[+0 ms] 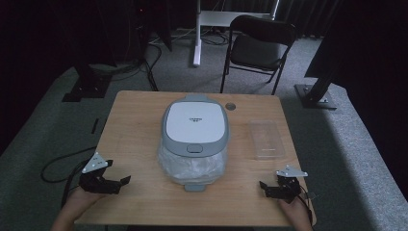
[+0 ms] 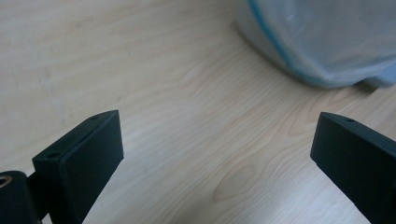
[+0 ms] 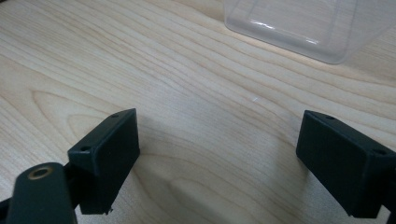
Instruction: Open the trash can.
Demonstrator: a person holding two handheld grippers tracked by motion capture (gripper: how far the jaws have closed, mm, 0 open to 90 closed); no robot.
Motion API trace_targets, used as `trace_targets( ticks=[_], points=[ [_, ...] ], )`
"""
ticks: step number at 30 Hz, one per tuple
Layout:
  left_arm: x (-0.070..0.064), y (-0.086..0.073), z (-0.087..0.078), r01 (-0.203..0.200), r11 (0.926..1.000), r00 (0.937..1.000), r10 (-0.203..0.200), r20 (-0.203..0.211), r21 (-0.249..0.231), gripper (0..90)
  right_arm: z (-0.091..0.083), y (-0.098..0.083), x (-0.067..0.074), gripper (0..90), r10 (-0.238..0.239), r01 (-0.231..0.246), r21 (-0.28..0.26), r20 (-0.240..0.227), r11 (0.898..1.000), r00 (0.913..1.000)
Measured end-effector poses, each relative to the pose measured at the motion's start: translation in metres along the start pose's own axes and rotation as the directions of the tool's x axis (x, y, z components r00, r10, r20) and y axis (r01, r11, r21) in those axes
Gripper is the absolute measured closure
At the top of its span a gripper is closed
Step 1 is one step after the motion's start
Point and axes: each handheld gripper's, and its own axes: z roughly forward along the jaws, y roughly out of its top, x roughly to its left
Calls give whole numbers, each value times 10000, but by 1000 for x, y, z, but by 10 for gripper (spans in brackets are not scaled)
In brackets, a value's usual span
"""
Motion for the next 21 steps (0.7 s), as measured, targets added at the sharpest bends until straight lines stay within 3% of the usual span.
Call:
trace_targets(
  ticks=[4, 6, 7, 11, 13, 21],
  points=[
    [-7, 17, -5, -234, 9995, 9997, 235, 70, -191, 34, 0, 0, 0, 126, 31, -31, 3, 0, 10000, 10000],
    [-7, 17, -5, -234, 9995, 9997, 235, 70, -191, 34, 0, 0, 0, 126, 33, -33, 4, 0, 10000, 10000],
    [-14, 32, -9, -372, 9983, 9990, 382, 227, -442, 34, 0, 0, 0, 126, 33, -33, 3, -2, 10000, 10000],
    [-21, 45, -14, -437, 9965, 9979, 469, 450, -706, 34, 0, 0, 0, 126, 27, -27, 1, 1, 10000, 10000],
    [-28, 61, -20, -542, 9933, 9958, 614, 679, -1021, 34, 0, 0, 0, 127, 27, -27, 1, 1, 10000, 10000],
    [-40, 97, -34, -806, 9854, 9921, 938, 831, -1500, 35, 0, 0, 0, 128, 33, -33, -1, 7, 10000, 10000]
  ],
)
